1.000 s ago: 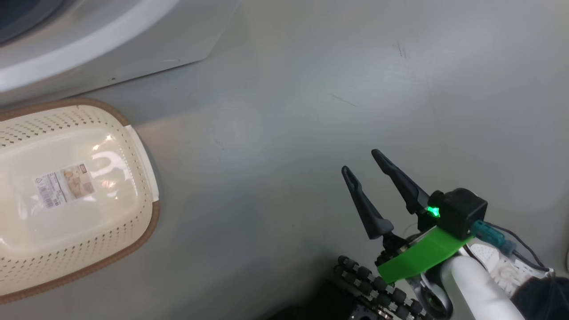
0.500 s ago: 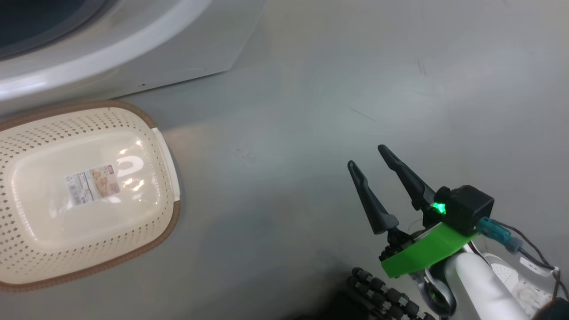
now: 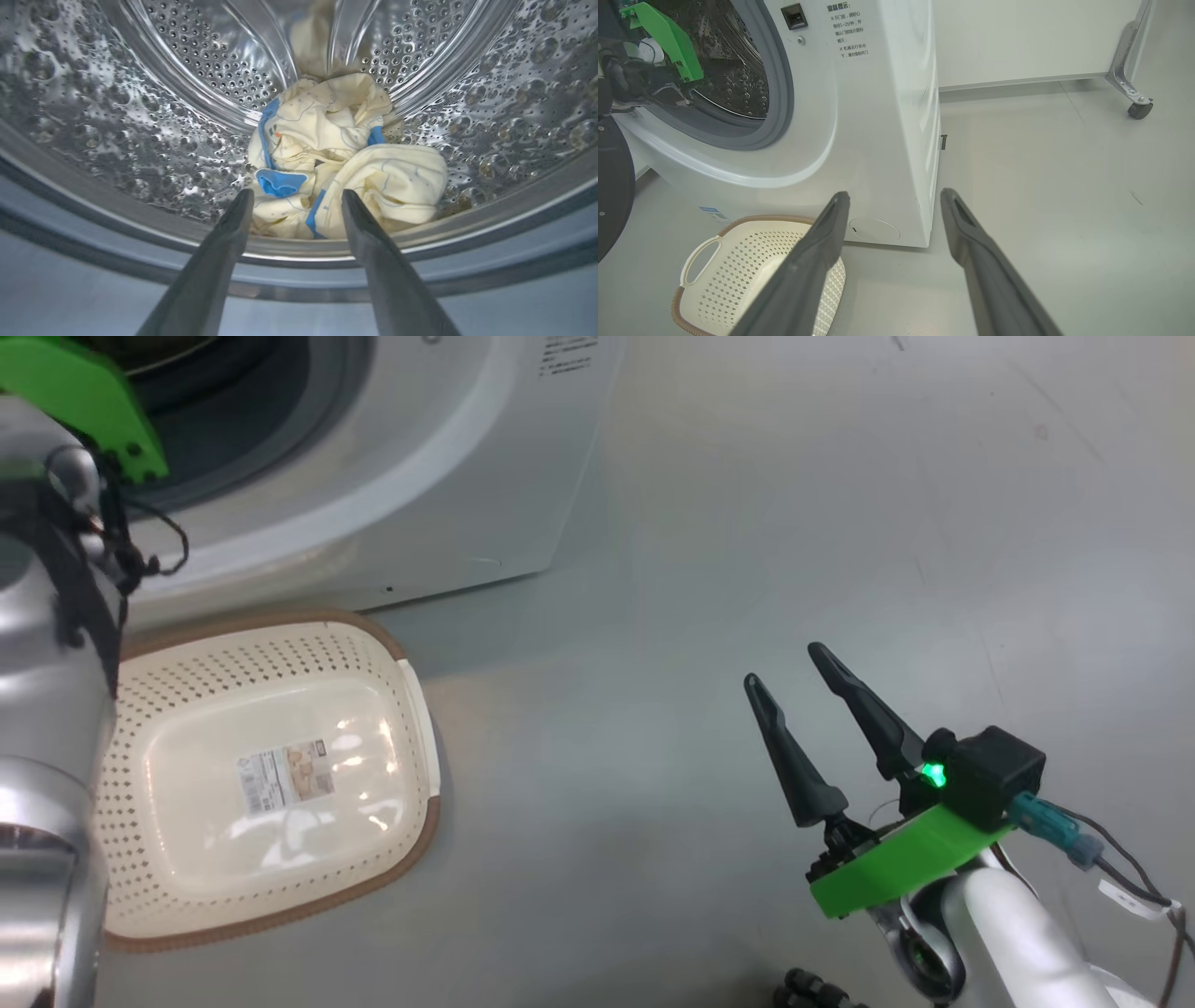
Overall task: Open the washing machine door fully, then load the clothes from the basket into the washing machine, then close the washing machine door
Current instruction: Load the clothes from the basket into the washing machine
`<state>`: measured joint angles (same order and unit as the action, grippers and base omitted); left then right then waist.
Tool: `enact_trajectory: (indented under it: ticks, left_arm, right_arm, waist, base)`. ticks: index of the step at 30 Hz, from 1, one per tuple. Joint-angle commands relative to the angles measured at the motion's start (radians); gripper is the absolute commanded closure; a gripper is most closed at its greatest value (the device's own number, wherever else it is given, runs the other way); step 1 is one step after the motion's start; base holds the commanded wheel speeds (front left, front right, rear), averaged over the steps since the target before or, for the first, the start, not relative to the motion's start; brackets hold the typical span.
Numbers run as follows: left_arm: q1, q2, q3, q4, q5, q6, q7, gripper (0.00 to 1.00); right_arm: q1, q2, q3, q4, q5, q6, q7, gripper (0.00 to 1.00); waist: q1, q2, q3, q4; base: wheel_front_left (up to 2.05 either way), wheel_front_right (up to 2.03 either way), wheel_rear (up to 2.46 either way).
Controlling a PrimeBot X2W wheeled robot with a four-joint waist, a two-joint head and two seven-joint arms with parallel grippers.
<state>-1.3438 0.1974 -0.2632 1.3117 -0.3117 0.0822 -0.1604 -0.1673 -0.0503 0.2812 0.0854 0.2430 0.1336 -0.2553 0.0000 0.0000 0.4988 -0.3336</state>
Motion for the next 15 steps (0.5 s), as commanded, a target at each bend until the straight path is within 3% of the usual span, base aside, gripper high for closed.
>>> enact_trajectory:
  ticks: [1,12,15]
  left_arm:
    - [0.008,0.029,0.003,-0.024,0.001,-0.007,-0.016,0.0]
    - [0.225,-0.058,0.012,-0.073,-0.038,-0.059,-0.099,0.0]
    - [0.426,-0.078,0.018,-0.259,-0.027,-0.07,-0.101,0.0]
  right_arm:
    - [0.019,-0.012,0.007,-0.022,-0.009,-0.003,-0.006,0.0]
    - [0.052,-0.015,-0.047,-0.021,-0.021,-0.003,-0.006,0.0]
    - [0.085,-0.02,-0.061,-0.022,-0.03,-0.003,-0.006,0.0]
  waist:
    - [0.0,0.0,-0.057,0.03]
    - [0.0,0.0,-0.204,0.103]
    - [0.0,0.0,-0.276,0.124]
  base:
    - [0.0,0.0,0.0]
    - [0.0,0.0,0.0]
    - [0.0,0.0,0.0]
